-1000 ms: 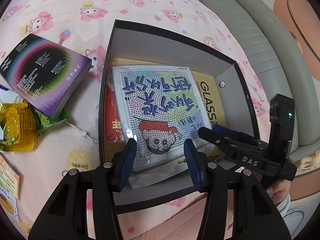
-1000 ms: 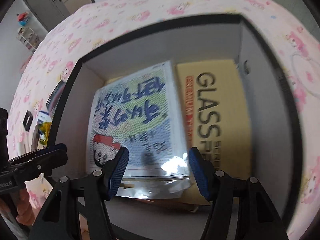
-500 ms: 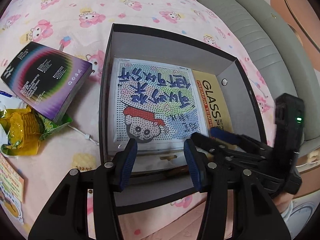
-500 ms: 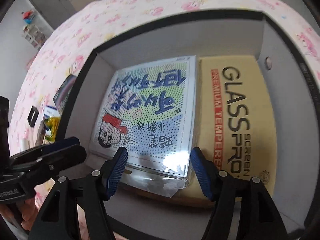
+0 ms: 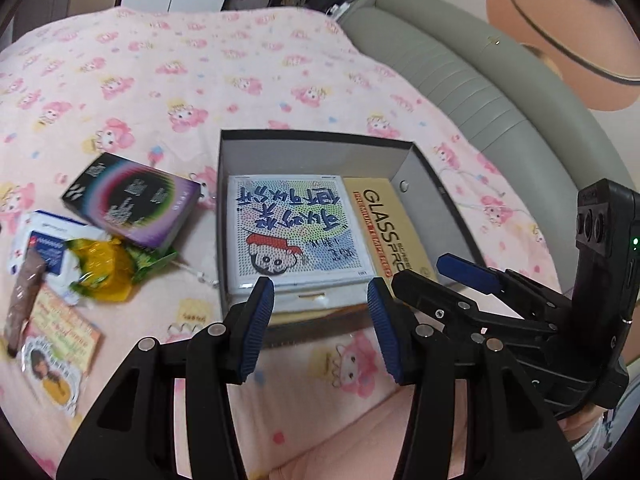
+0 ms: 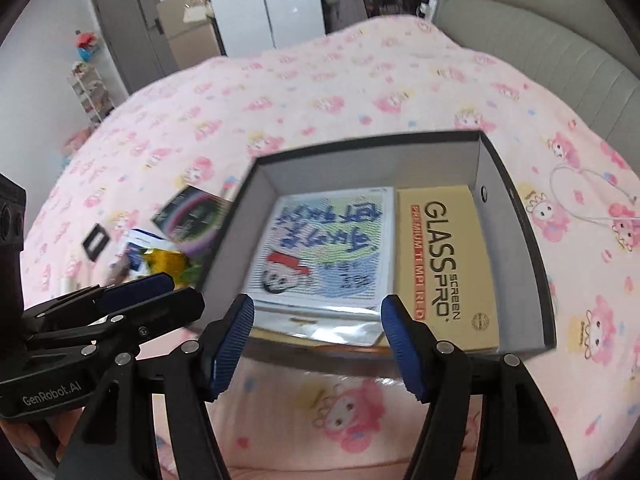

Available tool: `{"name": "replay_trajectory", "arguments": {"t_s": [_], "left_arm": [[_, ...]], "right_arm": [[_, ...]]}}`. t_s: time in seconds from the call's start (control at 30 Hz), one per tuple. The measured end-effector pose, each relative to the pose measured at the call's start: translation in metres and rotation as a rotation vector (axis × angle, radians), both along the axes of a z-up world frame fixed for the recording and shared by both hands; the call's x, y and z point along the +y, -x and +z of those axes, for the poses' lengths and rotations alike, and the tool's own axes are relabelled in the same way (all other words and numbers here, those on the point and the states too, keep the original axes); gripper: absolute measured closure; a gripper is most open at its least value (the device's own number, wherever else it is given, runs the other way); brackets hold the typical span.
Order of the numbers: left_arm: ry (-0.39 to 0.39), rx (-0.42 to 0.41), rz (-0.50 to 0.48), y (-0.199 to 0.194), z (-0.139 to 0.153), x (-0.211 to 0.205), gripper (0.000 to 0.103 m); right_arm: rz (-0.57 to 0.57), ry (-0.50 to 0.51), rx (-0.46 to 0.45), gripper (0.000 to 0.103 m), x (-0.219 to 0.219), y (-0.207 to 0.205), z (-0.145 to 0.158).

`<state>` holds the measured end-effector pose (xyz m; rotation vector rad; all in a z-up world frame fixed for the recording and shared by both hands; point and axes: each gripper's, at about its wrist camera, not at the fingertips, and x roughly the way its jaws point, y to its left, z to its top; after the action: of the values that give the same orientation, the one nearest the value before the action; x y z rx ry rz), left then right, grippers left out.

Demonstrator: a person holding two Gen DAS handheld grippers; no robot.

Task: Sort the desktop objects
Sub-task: 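Withdraw the left tool and reach toward the dark Smart Devil box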

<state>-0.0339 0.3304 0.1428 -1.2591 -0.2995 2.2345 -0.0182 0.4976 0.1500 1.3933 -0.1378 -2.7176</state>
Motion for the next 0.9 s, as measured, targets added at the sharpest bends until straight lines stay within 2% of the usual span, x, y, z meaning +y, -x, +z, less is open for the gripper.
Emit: {"name": "replay_trajectory", "arguments": {"t_s": [0.27, 0.5, 0.63, 0.77, 0.83, 0.9], "left_arm": [[0.029, 0.023, 0.040, -0.056, 0.015, -0.046, 0.053], [-0.001, -0.046, 0.136, -0.067, -0.002, -0.097, 0.054], [-0.028, -0.077, 0.210, -0.051, -0.004, -0.122, 0.054], [-0.080, -0.137, 0.310, -0.008, -0.013, -0.138, 0.054], [-0.107, -0.167, 0.360, 0.014, -0.019, -0.146, 0.054], [-0.087, -0.207, 0.402, 0.040, -0.032, -0.146, 0.055]], "right_arm": [[0.062, 0.050, 0.063, 0.040, -0.043, -0.050, 0.012], [0.174, 0.096, 0.036, 0.040, -0.087, -0.055, -0.005], [0.221, 0.100, 0.044, 0.041, -0.110, -0.039, -0.004], [0.242, 0.080, 0.086, 0.041, -0.126, -0.005, 0.011], [0.229, 0.071, 0.079, 0.041, -0.129, 0.021, 0.016], [0.200, 0.070, 0.044, 0.041, -0.130, 0.044, 0.011]]}}
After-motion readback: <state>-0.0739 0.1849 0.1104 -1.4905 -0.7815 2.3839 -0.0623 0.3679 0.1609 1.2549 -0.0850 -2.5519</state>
